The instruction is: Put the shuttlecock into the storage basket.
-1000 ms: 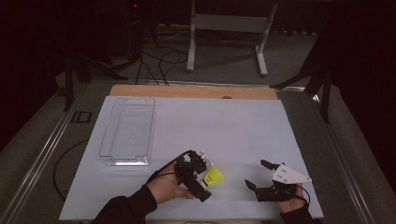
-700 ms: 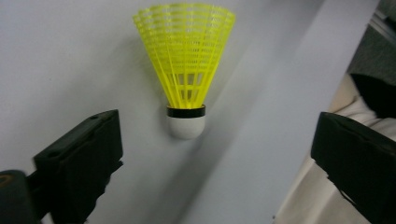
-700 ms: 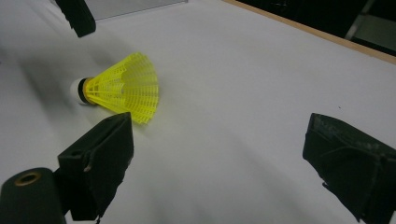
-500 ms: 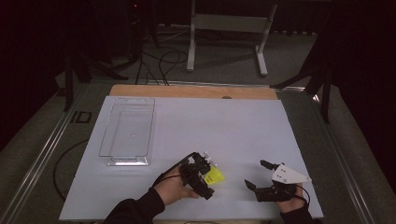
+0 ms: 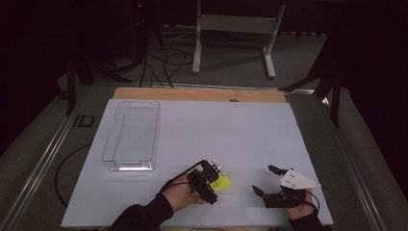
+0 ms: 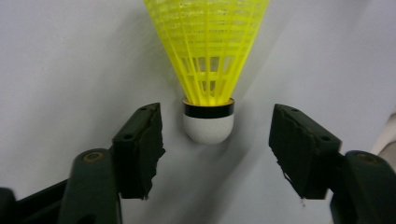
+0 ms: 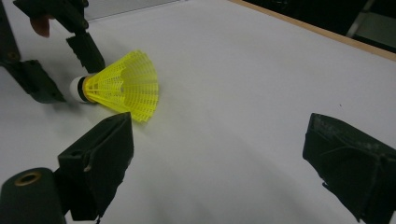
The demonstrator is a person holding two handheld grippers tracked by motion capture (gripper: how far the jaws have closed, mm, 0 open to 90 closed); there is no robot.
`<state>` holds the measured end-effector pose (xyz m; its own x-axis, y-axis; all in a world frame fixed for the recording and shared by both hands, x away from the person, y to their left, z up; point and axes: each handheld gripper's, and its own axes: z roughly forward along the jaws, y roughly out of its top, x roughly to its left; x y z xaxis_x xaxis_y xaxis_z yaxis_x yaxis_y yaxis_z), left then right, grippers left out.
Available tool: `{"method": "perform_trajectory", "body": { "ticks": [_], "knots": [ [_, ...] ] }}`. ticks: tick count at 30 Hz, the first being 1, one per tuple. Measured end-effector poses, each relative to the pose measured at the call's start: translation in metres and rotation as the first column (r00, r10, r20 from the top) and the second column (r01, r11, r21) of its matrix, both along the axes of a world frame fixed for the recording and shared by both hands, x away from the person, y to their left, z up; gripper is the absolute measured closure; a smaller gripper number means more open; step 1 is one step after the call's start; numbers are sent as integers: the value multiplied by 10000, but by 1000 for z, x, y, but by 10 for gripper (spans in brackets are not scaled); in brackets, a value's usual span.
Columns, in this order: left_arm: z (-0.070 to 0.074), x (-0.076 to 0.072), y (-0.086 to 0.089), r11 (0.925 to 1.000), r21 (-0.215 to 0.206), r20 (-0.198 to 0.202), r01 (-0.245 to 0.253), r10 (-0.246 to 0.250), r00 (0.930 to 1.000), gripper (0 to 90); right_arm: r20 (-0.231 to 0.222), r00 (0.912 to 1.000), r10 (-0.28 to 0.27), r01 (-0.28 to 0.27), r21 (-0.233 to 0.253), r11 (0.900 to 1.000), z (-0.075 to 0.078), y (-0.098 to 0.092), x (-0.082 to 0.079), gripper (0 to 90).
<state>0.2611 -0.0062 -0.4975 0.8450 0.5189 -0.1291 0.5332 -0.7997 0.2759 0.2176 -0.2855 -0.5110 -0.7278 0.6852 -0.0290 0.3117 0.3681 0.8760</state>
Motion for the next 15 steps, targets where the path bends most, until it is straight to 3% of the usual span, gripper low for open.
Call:
{"method": "perform_trajectory", "body": {
  "ticks": [8,15],
  "knots": [
    [-5,3,-1,9999,-130,-223,56,-59,9997,521,-9,10000,40,-40,-28,10000,-1,0,1,91],
    [-6,4,-4,9997,137,-39,216,-215,9998,640,-61,10000,23,-24,-22,10000,-1,0,1,91]
  ]
}}
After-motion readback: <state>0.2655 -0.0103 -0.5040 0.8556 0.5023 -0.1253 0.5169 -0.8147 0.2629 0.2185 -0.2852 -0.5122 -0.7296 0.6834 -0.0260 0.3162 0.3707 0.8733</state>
